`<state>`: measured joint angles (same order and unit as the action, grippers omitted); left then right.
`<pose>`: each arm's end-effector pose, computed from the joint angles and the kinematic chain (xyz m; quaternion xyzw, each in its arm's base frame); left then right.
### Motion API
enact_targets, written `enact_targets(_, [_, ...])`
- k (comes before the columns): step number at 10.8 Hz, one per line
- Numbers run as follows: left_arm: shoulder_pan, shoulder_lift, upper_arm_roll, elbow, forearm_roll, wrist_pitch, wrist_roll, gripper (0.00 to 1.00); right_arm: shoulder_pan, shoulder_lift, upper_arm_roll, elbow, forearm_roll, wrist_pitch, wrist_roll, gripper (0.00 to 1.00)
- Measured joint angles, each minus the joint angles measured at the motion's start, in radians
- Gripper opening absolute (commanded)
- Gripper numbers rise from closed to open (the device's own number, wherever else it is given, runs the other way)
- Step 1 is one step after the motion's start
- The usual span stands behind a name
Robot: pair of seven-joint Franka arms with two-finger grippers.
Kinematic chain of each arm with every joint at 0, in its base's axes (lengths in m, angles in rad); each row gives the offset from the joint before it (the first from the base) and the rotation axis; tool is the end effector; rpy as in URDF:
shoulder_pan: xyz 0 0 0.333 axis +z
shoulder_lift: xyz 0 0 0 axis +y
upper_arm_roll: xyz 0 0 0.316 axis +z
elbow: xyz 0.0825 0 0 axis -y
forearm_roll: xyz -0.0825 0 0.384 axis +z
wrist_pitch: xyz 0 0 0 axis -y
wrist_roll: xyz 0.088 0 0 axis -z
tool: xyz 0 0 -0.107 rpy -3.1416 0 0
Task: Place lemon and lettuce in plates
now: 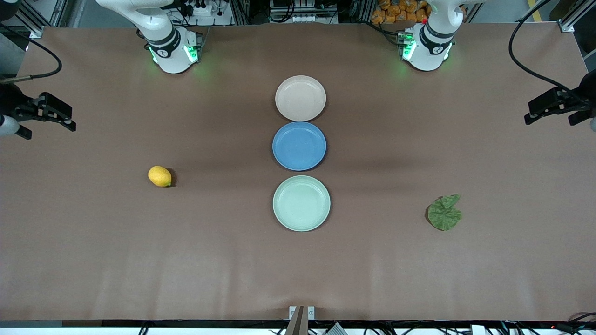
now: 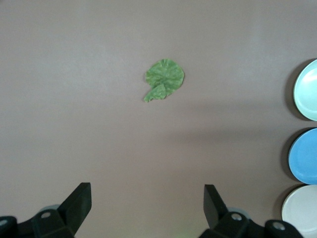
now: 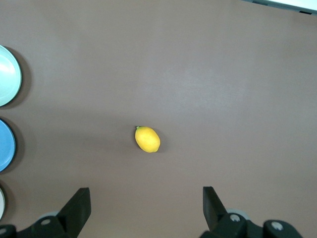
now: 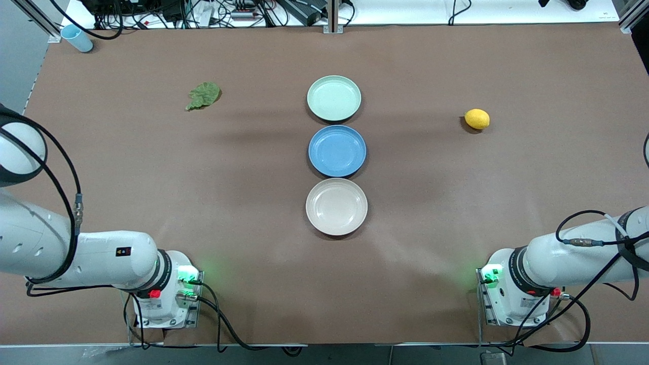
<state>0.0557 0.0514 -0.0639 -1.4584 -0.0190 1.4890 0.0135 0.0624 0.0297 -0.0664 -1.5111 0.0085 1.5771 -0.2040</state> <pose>0.5626 -0.0057 0.6414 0.9998 -0.0115 -0.0103 0.0111 0.5650 -0.0007 0.6367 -0.9948 -0.0999 -0.0184 0.0014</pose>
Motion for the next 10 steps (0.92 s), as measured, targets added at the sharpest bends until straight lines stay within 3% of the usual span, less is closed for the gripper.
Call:
enact_targets(4, [0.0, 0.017, 0.0, -0.184, 0.0, 0.171, 0.0, 1.0, 0.022, 0.021, 0.002, 0.0, 0.001, -0.001, 0.0, 1.0])
enact_targets(7, [-0.003, 0.037, -0.002, -0.39, 0.001, 0.436, 0.0, 1.0, 0.048, 0.059, 0.004, -0.005, 0.001, -0.006, -0.005, 1.0])
enact_targets(10, [-0.017, 0.122, -0.011, -0.491, 0.001, 0.615, 0.0, 1.0, 0.095, 0.099, 0.006, -0.107, 0.002, 0.061, -0.023, 1.0])
